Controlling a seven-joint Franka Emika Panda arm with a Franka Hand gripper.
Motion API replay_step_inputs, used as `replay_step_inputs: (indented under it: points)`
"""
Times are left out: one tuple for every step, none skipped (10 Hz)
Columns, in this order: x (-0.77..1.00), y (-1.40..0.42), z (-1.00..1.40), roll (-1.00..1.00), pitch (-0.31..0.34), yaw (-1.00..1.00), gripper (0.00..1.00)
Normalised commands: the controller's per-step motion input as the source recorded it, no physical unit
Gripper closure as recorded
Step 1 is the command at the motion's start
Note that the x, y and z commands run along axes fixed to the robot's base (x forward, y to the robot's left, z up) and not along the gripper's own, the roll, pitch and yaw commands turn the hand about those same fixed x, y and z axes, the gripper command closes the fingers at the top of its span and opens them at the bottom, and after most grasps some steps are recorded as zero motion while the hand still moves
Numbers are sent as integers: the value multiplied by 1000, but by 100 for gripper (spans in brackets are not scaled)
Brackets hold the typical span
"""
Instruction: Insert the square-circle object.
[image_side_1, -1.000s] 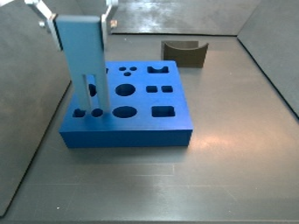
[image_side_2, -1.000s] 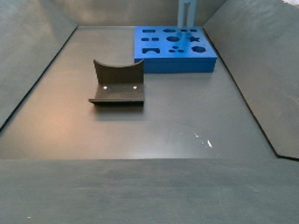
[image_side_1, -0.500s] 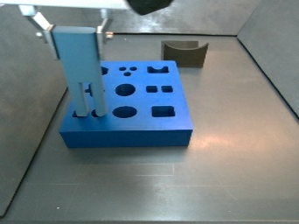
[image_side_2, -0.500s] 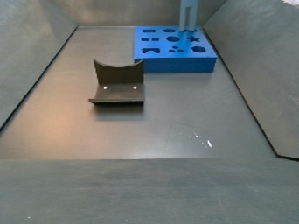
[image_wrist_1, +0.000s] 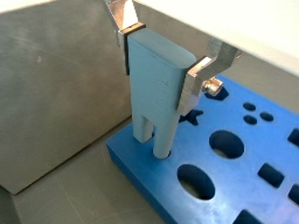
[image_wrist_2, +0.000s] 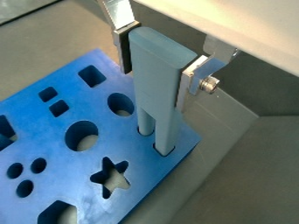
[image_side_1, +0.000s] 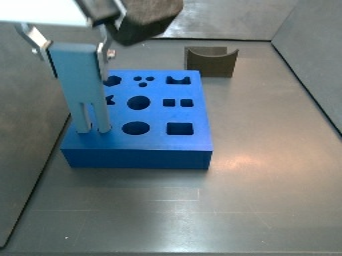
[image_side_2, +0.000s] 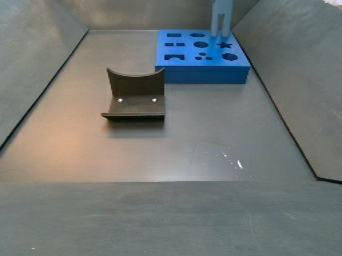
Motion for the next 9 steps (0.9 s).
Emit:
replay_step_inputs:
  points:
    - [0, 0, -631, -59, -210, -151, 100]
    - [0, 0, -723, -34, -267, -51, 100]
    - [0, 0, -626, -66, -311, 0, 100]
    - [-137, 106, -500, -63, -373, 37, 100]
    - [-149, 220, -500, -46, -371, 123, 100]
    - [-117, 234, -540, -16, -350, 174, 100]
    - [-60, 91, -523, 13, -290, 171, 100]
    - [-74, 0, -283, -33, -166, 0, 100]
    - [0, 0, -6, 0, -7, 0, 100]
